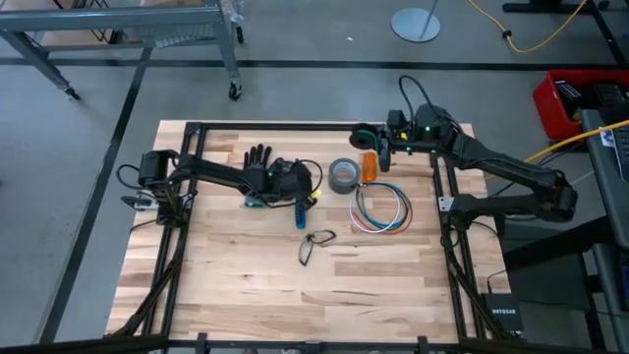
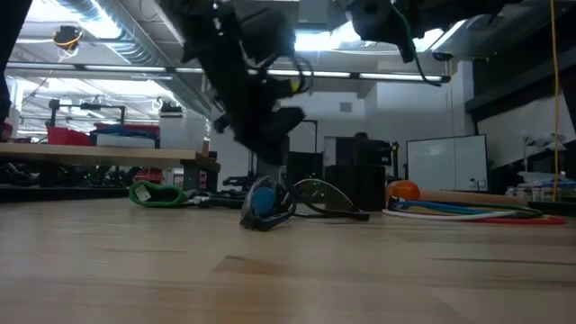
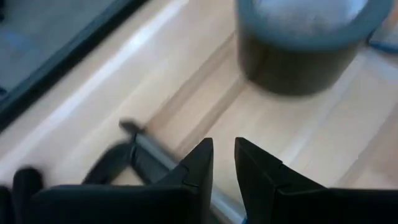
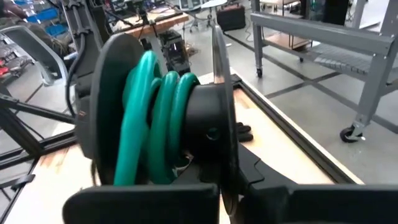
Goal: Coil cords
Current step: Coil the green wire onto the spool
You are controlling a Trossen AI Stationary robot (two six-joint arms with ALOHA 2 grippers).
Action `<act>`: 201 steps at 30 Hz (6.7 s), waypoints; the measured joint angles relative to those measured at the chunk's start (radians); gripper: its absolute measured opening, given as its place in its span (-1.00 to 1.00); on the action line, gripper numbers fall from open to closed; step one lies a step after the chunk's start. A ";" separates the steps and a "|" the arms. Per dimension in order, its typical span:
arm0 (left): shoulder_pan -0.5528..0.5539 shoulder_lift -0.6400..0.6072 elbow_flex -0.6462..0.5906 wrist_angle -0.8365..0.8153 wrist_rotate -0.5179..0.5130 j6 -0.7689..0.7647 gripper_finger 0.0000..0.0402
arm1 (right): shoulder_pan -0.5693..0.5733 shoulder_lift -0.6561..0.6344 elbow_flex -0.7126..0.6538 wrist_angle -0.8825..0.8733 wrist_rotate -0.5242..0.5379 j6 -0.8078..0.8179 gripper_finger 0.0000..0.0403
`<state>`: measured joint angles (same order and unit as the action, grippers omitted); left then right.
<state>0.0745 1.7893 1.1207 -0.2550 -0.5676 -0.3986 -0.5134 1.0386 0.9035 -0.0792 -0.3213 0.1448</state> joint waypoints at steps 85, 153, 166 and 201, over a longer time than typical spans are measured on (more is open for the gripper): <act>0.045 0.083 -0.157 1.151 0.415 0.466 -0.69 | 0.095 0.397 -0.001 0.771 -0.160 0.120 -1.00; 0.018 0.072 -0.144 1.082 0.288 0.452 -0.98 | 0.077 0.384 -0.001 0.686 -0.268 0.112 -1.00; 0.017 -0.048 -0.145 0.609 0.257 0.354 -0.99 | 0.021 0.316 -0.002 0.227 -0.375 0.043 -1.00; 0.101 -0.097 -0.046 0.455 0.390 0.372 -1.00 | 0.156 0.320 -0.001 -0.290 0.146 -0.231 -1.00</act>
<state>0.1753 1.6920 1.0747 0.2000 -0.1776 -0.0265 -0.3576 1.3586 0.9024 -0.3696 -0.1751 -0.0860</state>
